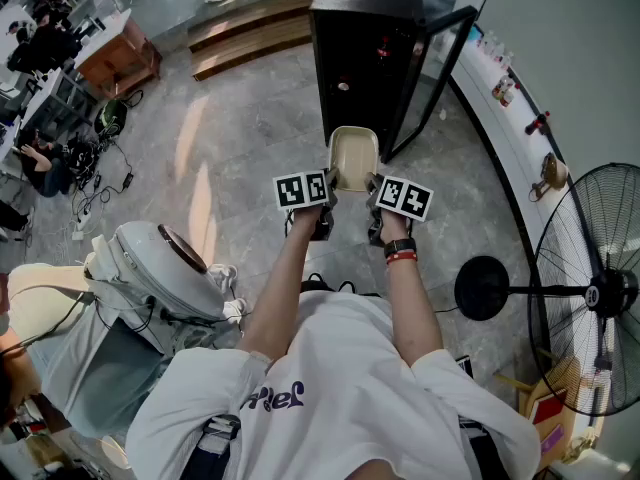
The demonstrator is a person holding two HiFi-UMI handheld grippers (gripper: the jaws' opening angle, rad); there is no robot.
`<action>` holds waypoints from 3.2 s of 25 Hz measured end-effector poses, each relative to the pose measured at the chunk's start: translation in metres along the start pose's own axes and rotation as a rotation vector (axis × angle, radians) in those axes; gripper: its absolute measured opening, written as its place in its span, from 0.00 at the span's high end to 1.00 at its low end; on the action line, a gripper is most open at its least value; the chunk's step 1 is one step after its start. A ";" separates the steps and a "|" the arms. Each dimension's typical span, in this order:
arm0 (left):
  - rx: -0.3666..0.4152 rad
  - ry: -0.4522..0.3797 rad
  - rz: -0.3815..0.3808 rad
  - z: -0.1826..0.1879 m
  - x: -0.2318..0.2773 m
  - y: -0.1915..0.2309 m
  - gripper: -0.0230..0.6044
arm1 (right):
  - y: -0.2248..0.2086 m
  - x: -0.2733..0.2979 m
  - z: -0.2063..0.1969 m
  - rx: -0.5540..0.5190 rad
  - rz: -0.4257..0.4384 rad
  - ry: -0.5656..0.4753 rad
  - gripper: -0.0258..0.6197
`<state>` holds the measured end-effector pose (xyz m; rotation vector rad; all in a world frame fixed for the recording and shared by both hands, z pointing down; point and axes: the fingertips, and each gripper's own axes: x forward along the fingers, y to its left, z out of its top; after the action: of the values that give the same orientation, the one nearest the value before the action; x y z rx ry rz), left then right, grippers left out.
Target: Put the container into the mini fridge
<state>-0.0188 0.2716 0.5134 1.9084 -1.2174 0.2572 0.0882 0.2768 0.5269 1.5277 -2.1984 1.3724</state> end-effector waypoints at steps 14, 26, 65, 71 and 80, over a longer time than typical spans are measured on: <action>-0.045 -0.030 -0.005 0.003 0.006 0.004 0.83 | -0.001 0.009 0.006 0.003 0.001 -0.004 0.81; -0.042 -0.015 -0.031 0.061 0.058 0.045 0.83 | 0.000 0.083 0.048 0.043 -0.013 -0.011 0.80; -0.011 0.074 -0.110 0.282 0.262 0.126 0.83 | -0.018 0.303 0.241 0.185 -0.105 -0.069 0.81; -0.031 0.058 -0.084 0.305 0.287 0.130 0.83 | -0.026 0.327 0.269 0.177 -0.092 -0.045 0.81; -0.047 0.066 -0.062 0.313 0.332 0.136 0.83 | -0.054 0.358 0.290 0.161 -0.105 -0.028 0.81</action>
<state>-0.0403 -0.1998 0.5759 1.8794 -1.1095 0.2542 0.0660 -0.1823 0.5921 1.6997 -2.0337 1.5356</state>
